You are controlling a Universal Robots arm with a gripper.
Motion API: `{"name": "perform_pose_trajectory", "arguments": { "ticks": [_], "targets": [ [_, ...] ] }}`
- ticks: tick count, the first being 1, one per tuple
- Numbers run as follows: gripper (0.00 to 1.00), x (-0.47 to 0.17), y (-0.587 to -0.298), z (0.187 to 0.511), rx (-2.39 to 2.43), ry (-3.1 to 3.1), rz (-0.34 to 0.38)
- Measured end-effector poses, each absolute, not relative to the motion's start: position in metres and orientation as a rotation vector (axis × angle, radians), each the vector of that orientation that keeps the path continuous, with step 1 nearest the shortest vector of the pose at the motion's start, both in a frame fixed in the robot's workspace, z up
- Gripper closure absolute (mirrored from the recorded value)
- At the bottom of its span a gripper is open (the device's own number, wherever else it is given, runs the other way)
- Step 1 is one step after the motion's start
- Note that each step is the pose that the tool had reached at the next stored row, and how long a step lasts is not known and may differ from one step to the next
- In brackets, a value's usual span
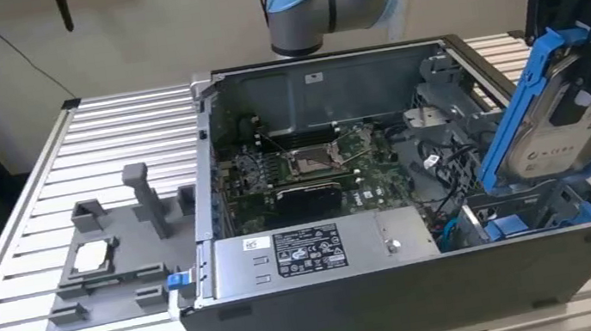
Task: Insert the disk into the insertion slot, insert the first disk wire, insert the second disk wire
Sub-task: 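Insert the disk into the insertion slot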
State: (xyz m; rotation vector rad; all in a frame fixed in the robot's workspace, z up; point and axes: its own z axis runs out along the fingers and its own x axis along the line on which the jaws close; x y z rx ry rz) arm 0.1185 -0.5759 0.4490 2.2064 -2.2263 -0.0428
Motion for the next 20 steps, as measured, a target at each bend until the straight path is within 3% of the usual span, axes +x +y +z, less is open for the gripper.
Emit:
{"name": "perform_pose_trajectory", "arguments": {
  "ticks": [20],
  "targets": [
    [0.68, 0.119, -0.576, 0.422, 2.217, -2.216, -0.042]
  ]
}}
